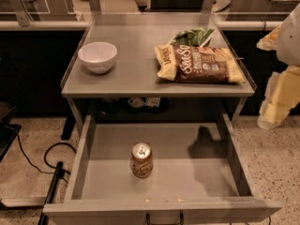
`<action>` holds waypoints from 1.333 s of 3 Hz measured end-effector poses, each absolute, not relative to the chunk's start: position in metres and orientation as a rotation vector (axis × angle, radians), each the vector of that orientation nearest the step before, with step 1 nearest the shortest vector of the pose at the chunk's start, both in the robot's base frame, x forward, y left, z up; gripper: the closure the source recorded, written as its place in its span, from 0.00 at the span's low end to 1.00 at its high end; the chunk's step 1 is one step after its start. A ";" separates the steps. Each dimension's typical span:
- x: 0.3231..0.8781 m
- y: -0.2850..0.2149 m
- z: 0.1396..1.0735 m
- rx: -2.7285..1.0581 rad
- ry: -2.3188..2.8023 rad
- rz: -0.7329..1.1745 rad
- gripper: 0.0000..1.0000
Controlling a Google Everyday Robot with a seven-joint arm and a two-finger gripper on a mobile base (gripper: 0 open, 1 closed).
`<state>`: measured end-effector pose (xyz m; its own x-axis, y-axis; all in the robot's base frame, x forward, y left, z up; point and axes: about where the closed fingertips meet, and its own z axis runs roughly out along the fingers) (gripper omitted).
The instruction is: Pick orange can from top drawer and place on counter
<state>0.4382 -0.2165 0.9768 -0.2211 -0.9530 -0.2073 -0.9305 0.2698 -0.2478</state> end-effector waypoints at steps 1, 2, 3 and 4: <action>0.438 -0.215 0.978 -1.719 2.223 -0.104 0.00; 0.440 -0.199 0.963 -1.727 2.188 -0.084 0.00; 0.433 -0.173 0.930 -1.759 2.173 0.022 0.00; 0.430 -0.168 0.928 -1.753 2.161 0.027 0.00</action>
Offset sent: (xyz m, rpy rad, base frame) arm 0.0064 0.0458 -0.0465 0.0676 -0.0232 0.0649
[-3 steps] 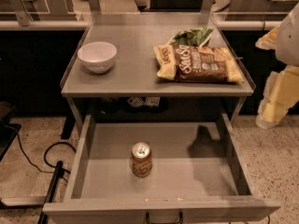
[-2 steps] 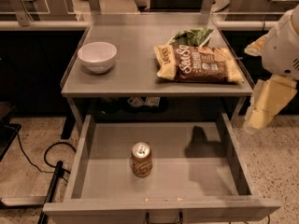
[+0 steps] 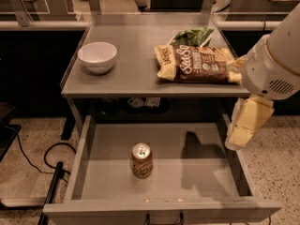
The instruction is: Pick orange can from top drawer and place on counter
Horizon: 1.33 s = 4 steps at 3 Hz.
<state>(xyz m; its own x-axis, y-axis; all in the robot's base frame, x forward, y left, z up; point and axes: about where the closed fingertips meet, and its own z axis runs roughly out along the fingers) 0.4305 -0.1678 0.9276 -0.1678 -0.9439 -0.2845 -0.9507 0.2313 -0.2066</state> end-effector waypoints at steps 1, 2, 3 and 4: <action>0.423 -0.143 0.903 -1.698 2.133 0.139 0.00; 0.426 -0.110 0.875 -1.590 2.093 0.288 0.00; 0.428 -0.091 0.851 -1.503 2.061 0.408 0.00; 0.429 -0.087 0.854 -1.488 2.053 0.415 0.00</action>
Offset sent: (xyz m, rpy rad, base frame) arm 0.0008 0.0911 -0.0840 0.4101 0.0294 -0.0588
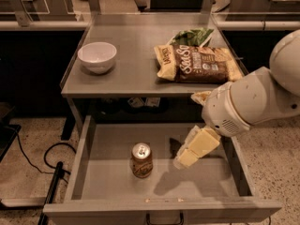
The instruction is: Pick orange can from top drawer and place on counter
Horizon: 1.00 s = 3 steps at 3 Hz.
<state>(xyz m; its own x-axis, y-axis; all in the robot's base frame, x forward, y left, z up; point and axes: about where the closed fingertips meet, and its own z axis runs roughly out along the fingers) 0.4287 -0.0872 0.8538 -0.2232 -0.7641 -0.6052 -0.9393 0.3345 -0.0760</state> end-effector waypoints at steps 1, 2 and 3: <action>0.429 -0.087 0.854 -1.488 2.053 0.415 0.00; 0.433 -0.066 0.825 -1.509 2.022 0.433 0.00; 0.442 -0.045 0.797 -1.525 1.985 0.463 0.00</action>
Offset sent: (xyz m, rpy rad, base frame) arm 0.0156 0.0620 -0.0891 0.0466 -0.0149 0.0784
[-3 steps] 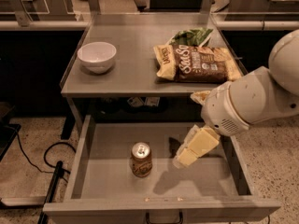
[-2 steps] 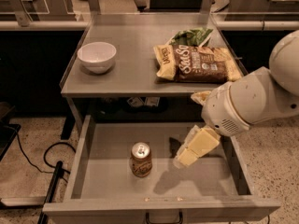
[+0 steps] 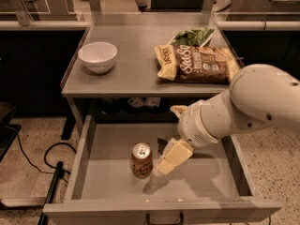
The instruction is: Pick orange can from top drawer and place on counter
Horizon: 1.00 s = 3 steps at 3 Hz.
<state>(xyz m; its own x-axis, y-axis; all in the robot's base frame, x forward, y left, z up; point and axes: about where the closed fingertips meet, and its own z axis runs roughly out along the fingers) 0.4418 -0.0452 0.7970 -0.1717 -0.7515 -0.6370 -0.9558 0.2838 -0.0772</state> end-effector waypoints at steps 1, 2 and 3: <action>0.445 -0.032 0.772 -1.525 1.960 0.513 0.00; 0.448 -0.025 0.754 -1.510 1.946 0.555 0.00; 0.456 -0.016 0.742 -1.512 1.930 0.590 0.00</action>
Offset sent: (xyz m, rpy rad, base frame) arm 0.0103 0.0251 -0.0647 0.1148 0.0366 0.0217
